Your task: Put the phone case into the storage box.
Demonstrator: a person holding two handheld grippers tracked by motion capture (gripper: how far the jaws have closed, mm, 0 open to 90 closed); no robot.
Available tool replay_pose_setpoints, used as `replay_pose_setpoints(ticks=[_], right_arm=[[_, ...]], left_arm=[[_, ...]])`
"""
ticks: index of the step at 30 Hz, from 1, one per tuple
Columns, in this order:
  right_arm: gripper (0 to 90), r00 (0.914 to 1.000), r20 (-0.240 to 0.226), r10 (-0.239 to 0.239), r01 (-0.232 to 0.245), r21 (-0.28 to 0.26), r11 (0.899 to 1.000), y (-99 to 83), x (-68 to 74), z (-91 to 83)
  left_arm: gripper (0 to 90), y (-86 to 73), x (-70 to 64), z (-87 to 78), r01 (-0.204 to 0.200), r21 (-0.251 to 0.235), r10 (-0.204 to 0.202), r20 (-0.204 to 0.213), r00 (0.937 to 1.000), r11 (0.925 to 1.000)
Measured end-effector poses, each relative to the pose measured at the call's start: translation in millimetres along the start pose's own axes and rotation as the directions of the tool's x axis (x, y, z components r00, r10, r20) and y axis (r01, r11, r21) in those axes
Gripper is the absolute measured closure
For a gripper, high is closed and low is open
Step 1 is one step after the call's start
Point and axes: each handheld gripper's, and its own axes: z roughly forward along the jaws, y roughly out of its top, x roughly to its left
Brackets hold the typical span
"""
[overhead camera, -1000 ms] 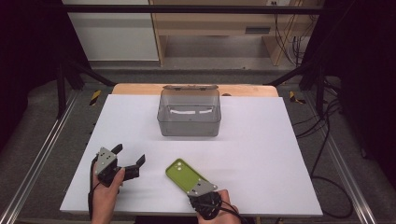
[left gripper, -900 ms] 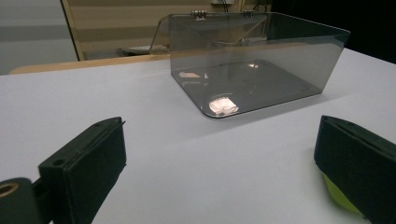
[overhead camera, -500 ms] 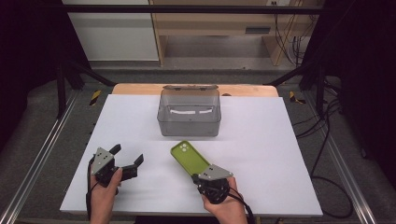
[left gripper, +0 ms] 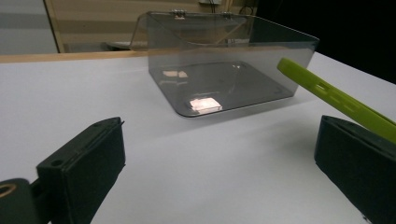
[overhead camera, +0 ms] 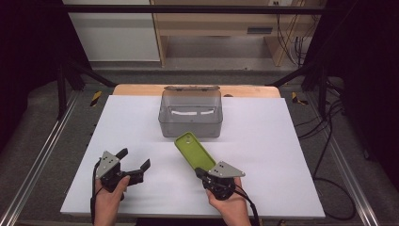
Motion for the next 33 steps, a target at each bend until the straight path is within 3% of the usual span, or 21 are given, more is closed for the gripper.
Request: replay_pose_setpoints(ticks=[2, 7, 12, 22, 33], right_arm=[[88.2, 0.9999, -0.006, 0.009, -0.009, -0.009, 1.000, -2.0, -1.4, -0.7], [88.1, 0.9998, -0.002, 0.021, -0.021, -0.030, 0.999, -7.8, -7.6, -2.4], [88.1, 0.9984, -0.005, 0.056, -0.056, -0.031, 0.998, -11.2, -10.8, -2.4], [88.0, 0.9991, -0.028, 0.033, -0.035, -0.104, 0.994, -9.2, -4.9, -5.5], [88.1, 0.9991, -0.036, 0.025, -0.030, -0.131, 0.991, -8.8, -3.3, -6.8]], left_arm=[[1.7, -0.3, -6.2, 3.0, 0.010, 0.009, -0.010, 0.019, 0.9998, 0.9999], [1.7, -1.3, -19.6, 8.5, -0.024, 0.029, 0.023, 0.042, 0.9988, 0.9993], [1.7, -3.5, -19.6, 9.4, -0.029, 0.036, 0.028, 0.042, 0.9987, 0.9989], [1.9, -5.1, -19.7, 9.7, -0.022, 0.029, 0.020, 0.045, 0.9988, 0.9993], [1.9, -5.8, -20.6, 10.4, -0.019, 0.030, 0.017, 0.051, 0.9985, 0.9994]])
